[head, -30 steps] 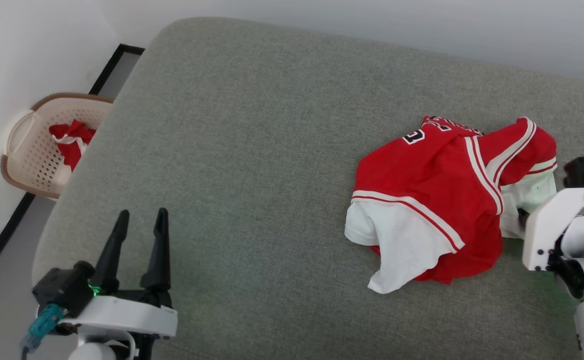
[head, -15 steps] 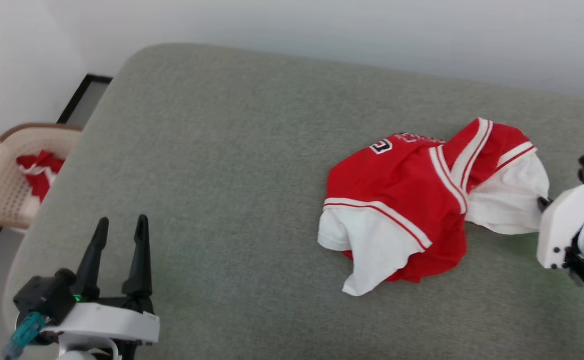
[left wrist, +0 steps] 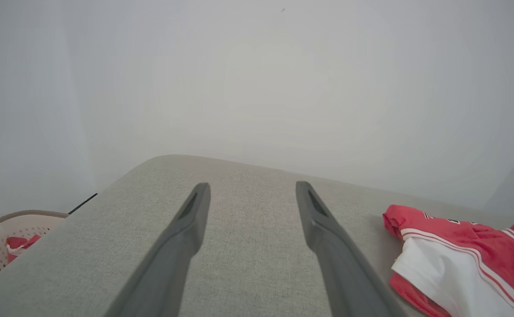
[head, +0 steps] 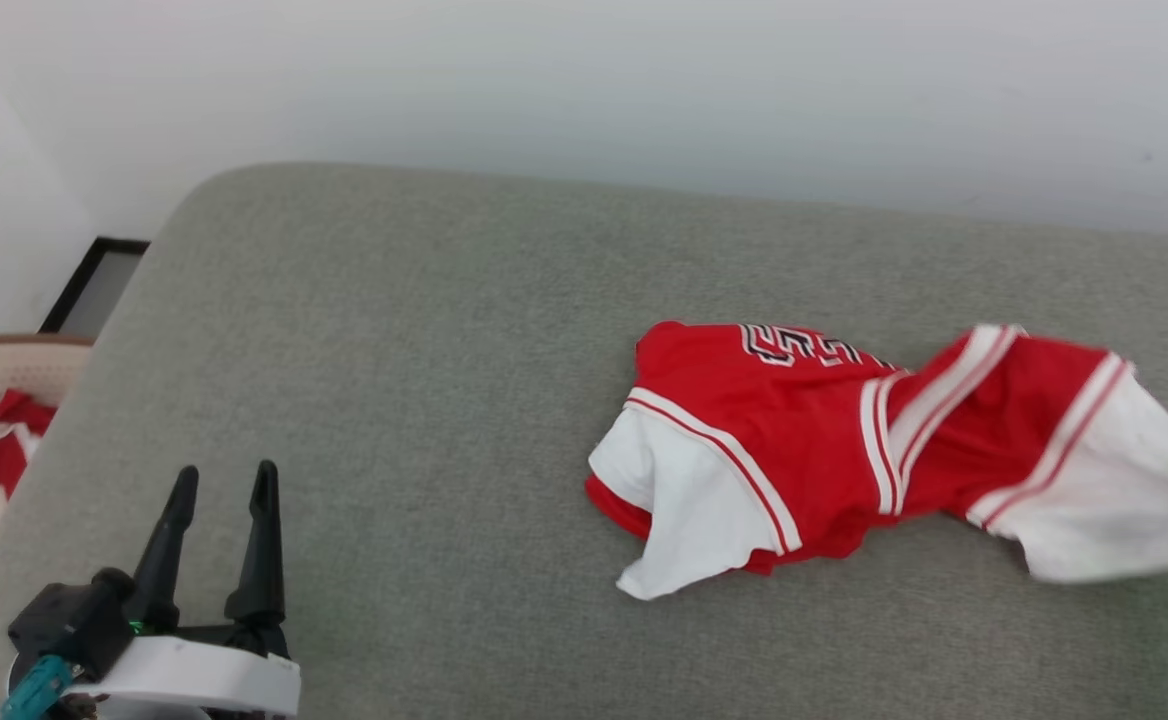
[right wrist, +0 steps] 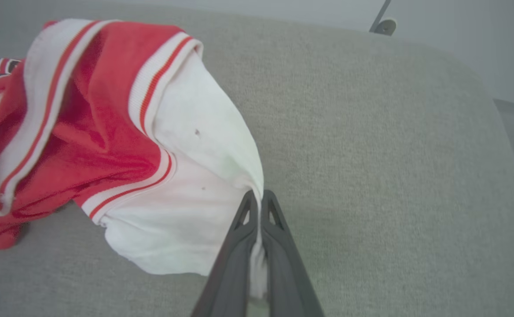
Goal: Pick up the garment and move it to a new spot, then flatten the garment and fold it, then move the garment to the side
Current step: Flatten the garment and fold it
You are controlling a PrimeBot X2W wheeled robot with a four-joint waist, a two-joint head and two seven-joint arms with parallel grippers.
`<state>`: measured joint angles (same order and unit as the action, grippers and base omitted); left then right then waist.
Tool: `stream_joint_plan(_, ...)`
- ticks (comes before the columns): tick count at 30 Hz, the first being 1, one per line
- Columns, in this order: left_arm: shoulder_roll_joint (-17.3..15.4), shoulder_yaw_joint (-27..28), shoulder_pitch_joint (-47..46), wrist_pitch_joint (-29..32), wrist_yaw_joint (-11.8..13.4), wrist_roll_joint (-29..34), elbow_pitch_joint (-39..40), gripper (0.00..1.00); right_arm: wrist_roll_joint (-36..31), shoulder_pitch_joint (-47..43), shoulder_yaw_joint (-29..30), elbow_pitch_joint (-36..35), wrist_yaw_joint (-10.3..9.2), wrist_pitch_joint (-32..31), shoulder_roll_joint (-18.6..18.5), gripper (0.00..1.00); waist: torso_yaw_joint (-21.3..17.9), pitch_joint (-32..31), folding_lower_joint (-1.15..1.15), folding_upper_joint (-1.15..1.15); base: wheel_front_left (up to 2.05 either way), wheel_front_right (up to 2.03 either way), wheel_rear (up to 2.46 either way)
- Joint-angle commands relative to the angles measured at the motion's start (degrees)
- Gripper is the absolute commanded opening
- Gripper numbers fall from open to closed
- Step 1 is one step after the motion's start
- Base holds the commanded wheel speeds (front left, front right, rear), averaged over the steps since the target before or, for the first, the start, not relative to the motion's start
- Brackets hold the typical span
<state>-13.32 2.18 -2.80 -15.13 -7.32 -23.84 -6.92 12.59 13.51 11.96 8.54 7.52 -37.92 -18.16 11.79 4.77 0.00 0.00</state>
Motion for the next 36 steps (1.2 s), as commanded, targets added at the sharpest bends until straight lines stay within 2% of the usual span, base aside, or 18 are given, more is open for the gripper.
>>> stream_joint_plan(1,-0.22,0.17,0.70,0.01,-0.16,0.12,0.12,1.00,-0.40,-1.58,0.95,-0.48,-0.06,-0.29,0.50,0.00,-0.92,-0.78,0.00,0.00,0.00,0.00,0.00)
stream_joint_plan(7,-0.64,-0.09,0.84,0.01,-0.17,-0.06,0.12,1.00,-1.69,-7.74,5.07,-2.17,-0.06,-1.20,3.25,0.00,-1.90,-1.11,0.00,0.00,0.00,0.00,0.00)
stream_joint_plan(14,-1.23,-1.33,0.34,0.01,-0.18,-0.54,-0.24,1.00,-2.78,-9.39,6.41,1.78,-0.06,1.21,5.96,0.00,-2.71,-0.93,0.00,0.00,0.00,0.00,0.00)
stream_joint_plan(15,-1.50,-1.69,0.27,0.00,-0.18,-0.66,-0.40,1.00,-3.01,-9.27,6.40,2.27,-0.06,1.63,6.08,0.05,-2.82,-0.94,0.00,0.00,0.00,0.00,0.00)
stream_joint_plan(16,-1.70,-2.06,0.15,0.00,-0.18,-0.80,-0.48,1.00,-3.16,-9.01,6.44,2.88,-0.06,1.94,6.41,0.25,-2.92,-0.94,0.00,0.00,0.00,0.00,0.00)
stream_joint_plan(17,-1.86,-2.41,-0.02,0.00,-0.18,-0.88,-0.50,1.00,-3.43,-8.42,6.30,3.83,-0.06,2.61,6.66,0.56,-3.01,-0.91,0.00,0.00,0.00,0.00,0.00)
stream_joint_plan(18,-2.04,-2.81,-0.18,0.00,-0.18,-1.11,-0.57,1.00,-3.74,-7.85,6.08,4.56,-0.06,3.31,6.66,1.00,-3.11,-0.92,0.00,0.00,0.00,0.00,0.00)
stream_joint_plan(27,-4.58,-6.33,-0.95,1.89,-0.18,-3.90,0.03,1.00,-4.26,-4.67,3.47,7.99,-0.06,6.60,6.04,1.00,-4.58,-1.83,0.00,0.00,0.00,0.00,0.00)
stream_joint_plan(36,-8.74,-11.07,-1.89,9.18,-0.19,-8.09,4.09,1.00,-2.72,-4.97,2.42,2.82,-0.06,9.46,7.06,1.00,-6.97,-3.04,0.00,0.00,0.00,0.00,0.00)
